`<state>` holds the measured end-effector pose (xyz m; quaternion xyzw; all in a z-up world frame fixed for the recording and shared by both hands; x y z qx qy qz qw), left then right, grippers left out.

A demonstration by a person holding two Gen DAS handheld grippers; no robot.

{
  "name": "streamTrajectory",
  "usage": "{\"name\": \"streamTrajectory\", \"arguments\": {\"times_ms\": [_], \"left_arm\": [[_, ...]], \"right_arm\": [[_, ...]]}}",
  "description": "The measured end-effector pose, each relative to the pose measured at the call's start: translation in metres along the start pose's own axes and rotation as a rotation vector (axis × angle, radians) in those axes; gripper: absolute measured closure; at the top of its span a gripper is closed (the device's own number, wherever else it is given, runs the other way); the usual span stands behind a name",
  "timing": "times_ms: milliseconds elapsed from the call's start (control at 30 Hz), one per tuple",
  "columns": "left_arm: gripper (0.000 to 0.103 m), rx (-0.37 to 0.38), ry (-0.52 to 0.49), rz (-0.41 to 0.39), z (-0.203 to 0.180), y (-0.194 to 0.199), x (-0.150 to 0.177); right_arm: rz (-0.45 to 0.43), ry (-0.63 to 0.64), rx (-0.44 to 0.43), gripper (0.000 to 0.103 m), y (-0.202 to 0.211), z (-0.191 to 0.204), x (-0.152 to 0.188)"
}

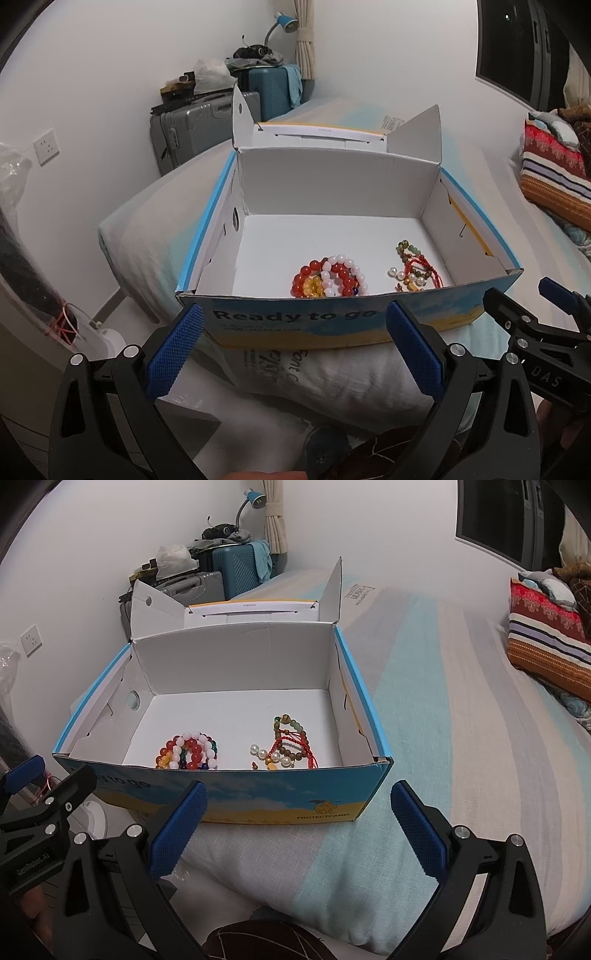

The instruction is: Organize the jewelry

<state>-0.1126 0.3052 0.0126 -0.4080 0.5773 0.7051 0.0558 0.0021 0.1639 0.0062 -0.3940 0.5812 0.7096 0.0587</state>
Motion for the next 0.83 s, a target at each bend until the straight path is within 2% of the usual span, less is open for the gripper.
{"name": "streamTrajectory", "arguments": {"times_ms": [567, 700, 833], "left_arm": [[0.006, 0.012, -0.016, -0.008, -0.0034, 0.0006, 0.0004], [0.006, 0.054, 0.006, 0.015, -0.0026, -0.0012, -0.0001], [0.006, 0.021, -0.005, 0.005, -0.0039, -0.0007, 0.0013]], "right_arm": [[0.003, 0.002, 0.002, 0.008, -0.0012, 0.0012, 0.0013], [0.003, 0.003, 0.002, 0.008, -0.001, 0.0007, 0.0012], [0.004, 0.001, 0.001, 0.008, -0.0012, 0.0011, 0.0013]]}}
Point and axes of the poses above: each gripper's, at about its wrist camera, not at the fingertips, and y roughly against the way its jaws point, z to its left, x to its underside, the point moved 5 cm from there along -y, roughly the way its jaws point, and after that the axes turned 7 degrees about z, right-handed, at the moved point
